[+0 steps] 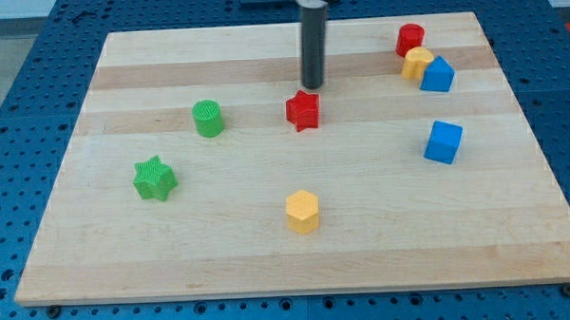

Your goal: Slide the red star towards the blue triangle

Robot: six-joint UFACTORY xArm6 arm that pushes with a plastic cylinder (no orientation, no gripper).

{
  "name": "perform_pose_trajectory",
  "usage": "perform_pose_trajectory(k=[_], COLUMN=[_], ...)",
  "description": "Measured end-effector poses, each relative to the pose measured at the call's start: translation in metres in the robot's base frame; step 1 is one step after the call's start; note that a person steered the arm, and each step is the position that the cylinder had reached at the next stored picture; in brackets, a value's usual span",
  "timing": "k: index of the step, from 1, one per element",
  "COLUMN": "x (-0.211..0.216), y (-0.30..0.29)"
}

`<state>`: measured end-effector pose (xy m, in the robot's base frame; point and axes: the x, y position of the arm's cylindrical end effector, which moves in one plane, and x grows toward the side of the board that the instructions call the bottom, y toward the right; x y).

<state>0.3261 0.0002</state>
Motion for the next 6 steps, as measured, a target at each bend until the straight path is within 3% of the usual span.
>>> perform_pose_trajectory(k=[2,3,6], x=[0.043,0.071,0.070], y=[-0.077,-0.068,0.048])
